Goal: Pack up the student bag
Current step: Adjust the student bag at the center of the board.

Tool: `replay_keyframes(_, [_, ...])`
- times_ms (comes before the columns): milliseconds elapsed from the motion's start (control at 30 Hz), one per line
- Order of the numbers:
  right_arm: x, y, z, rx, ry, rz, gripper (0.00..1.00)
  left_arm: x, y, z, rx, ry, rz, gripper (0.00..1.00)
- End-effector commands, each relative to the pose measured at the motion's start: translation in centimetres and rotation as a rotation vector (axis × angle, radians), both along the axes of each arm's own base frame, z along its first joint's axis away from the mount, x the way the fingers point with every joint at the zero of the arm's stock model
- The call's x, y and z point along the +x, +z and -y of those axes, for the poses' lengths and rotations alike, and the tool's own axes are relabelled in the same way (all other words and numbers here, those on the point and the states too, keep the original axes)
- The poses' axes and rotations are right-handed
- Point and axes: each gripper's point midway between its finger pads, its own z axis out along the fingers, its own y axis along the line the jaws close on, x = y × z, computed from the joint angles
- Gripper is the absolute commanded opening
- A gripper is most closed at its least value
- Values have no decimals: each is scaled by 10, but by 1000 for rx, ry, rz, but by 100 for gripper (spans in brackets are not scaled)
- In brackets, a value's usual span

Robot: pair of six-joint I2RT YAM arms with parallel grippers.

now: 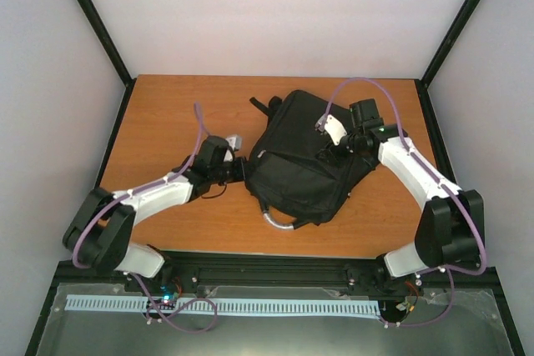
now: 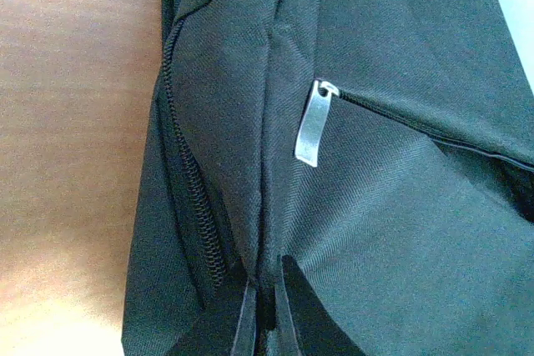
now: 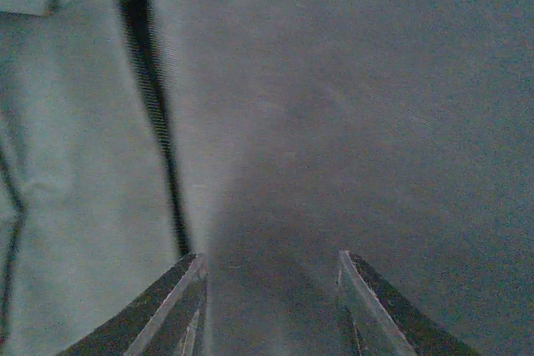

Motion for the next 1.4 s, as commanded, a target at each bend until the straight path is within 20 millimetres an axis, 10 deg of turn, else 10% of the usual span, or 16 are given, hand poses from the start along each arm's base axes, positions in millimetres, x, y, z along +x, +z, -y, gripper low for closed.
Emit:
replay_keyframes(0, [9, -37, 3, -93, -21, -33, 42, -14, 20, -10, -90, 61, 43, 1])
replay_keyframes(400, [12, -81, 21, -334, -29, -6, 41, -75, 3, -15, -118, 94, -5, 1])
replay_keyframes(733, [27, -34, 25, -345, -72, 102, 41, -110, -14, 6, -82, -17, -40, 16])
replay_keyframes(967, [-2, -1, -16, -245, 42, 132, 42, -105, 15, -28, 3, 67, 79, 47])
replay_keyframes(1367, [-29, 16, -82, -165, 217, 110, 40, -57, 40, -33, -4, 126, 109, 64])
